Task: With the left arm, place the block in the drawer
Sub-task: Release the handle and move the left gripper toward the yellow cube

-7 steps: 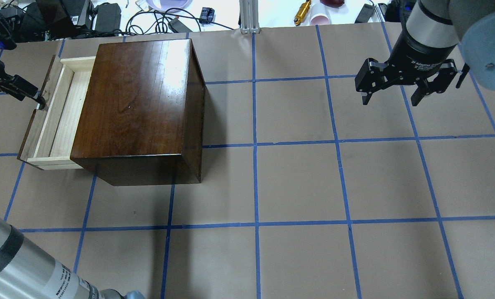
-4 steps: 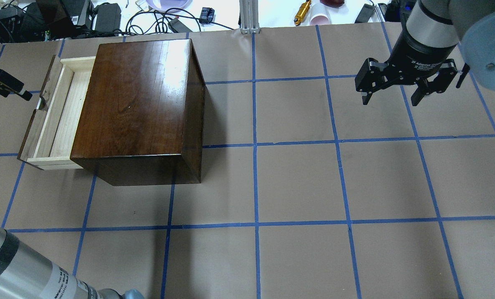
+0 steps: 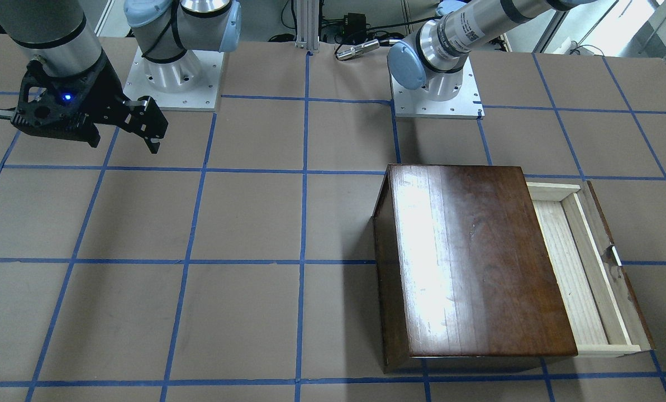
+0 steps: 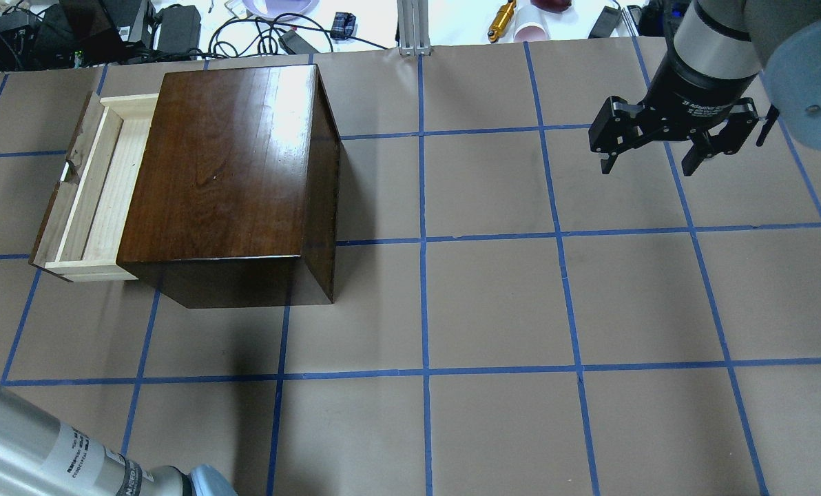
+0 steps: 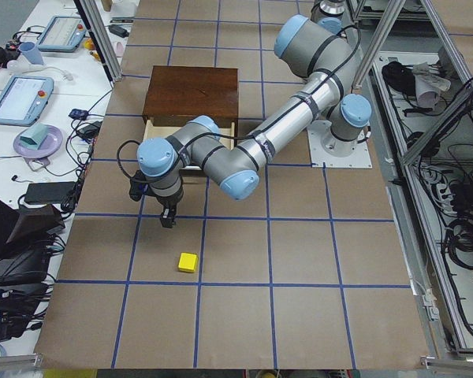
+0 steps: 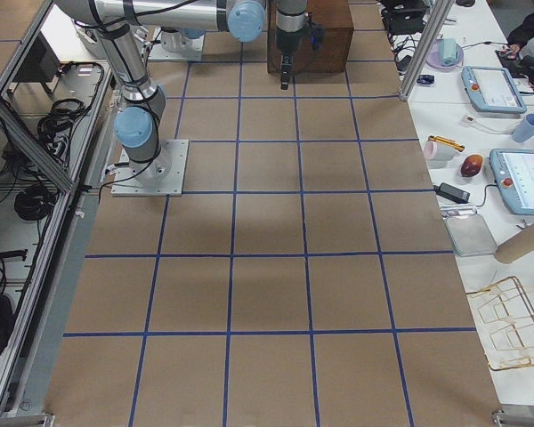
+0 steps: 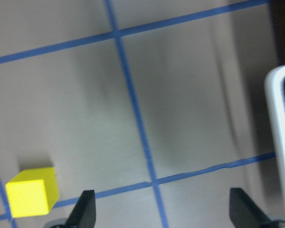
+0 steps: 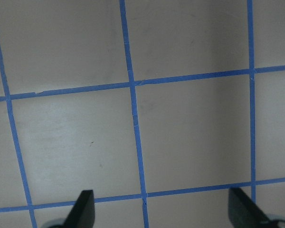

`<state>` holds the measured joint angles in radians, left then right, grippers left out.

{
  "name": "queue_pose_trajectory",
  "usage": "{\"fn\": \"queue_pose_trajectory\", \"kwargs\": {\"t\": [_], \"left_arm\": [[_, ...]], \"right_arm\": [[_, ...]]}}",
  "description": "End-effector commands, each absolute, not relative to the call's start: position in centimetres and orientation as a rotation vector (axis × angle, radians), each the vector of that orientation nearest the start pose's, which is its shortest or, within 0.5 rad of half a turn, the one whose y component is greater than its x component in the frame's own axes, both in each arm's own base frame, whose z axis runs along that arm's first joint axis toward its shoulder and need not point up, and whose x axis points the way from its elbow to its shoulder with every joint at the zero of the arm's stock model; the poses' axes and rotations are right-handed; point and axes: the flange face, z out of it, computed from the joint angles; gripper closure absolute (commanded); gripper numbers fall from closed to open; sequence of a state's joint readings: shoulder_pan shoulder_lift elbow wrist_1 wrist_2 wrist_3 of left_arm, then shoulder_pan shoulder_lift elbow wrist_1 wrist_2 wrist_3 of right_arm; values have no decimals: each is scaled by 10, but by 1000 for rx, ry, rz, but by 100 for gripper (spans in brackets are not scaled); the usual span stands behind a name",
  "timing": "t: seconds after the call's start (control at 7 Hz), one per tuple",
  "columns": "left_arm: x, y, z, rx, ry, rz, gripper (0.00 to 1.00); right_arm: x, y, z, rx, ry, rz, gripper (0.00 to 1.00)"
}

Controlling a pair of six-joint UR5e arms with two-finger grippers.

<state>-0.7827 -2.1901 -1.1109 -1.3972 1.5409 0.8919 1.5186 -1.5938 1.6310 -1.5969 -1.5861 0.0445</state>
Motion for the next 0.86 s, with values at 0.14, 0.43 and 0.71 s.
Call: {"fn": "queue_pose_trajectory", "kwargs": {"t": [0.14,0.43,0.71], "left_arm": [[484,-605,297,124,3074,-57,0],[505,-605,258,128,3064,-63,0],[510,-606,225,123,3093,-29,0]], "right_arm": [[107,-487,472,152,3153,17,0],[107,-487,472,152,3153,19,0],[107,-487,472,152,3153,17,0]]}}
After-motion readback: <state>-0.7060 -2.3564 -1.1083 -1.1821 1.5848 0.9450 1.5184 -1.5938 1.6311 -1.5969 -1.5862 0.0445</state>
